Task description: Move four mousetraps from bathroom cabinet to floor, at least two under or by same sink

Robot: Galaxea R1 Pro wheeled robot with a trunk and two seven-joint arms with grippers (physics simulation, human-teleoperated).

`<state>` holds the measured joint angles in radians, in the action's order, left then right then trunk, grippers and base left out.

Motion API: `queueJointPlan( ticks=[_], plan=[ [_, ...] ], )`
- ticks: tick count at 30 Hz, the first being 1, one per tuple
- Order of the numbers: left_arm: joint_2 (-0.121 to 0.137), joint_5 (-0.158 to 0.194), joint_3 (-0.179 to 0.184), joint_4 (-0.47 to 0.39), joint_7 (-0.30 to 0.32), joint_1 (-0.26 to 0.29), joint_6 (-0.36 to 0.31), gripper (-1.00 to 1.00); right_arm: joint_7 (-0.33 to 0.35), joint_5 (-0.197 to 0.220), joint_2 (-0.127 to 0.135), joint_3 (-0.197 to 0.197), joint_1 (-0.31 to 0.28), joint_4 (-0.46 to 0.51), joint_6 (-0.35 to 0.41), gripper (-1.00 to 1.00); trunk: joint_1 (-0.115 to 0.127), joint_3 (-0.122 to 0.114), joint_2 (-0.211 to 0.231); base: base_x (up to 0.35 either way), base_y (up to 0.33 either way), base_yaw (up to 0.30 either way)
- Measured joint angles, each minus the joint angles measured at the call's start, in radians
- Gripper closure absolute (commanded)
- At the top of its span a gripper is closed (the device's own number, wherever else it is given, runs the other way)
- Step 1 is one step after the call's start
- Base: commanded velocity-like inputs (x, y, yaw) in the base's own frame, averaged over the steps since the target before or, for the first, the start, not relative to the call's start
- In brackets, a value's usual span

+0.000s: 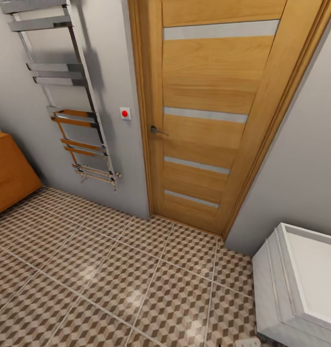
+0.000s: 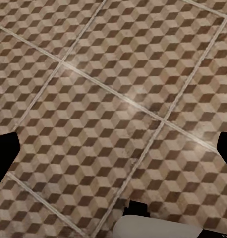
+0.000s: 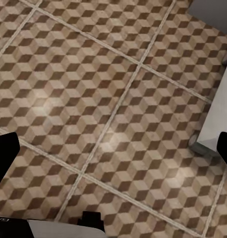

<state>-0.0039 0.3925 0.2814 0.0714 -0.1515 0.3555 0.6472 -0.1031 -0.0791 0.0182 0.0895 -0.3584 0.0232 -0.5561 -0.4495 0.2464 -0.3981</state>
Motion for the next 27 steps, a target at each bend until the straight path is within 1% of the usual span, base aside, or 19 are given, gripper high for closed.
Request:
queueJointPlan(
  ticks=[27],
  plan=[
    [-0.001,0.000,0.000,0.000,0.000,0.000,0.000,-1.00,0.000,0.000,0.000,0.000,0.000,0.000,0.000,-1.00,0.000,0.000,0.000,0.002,-0.179,0.290]
  ],
)
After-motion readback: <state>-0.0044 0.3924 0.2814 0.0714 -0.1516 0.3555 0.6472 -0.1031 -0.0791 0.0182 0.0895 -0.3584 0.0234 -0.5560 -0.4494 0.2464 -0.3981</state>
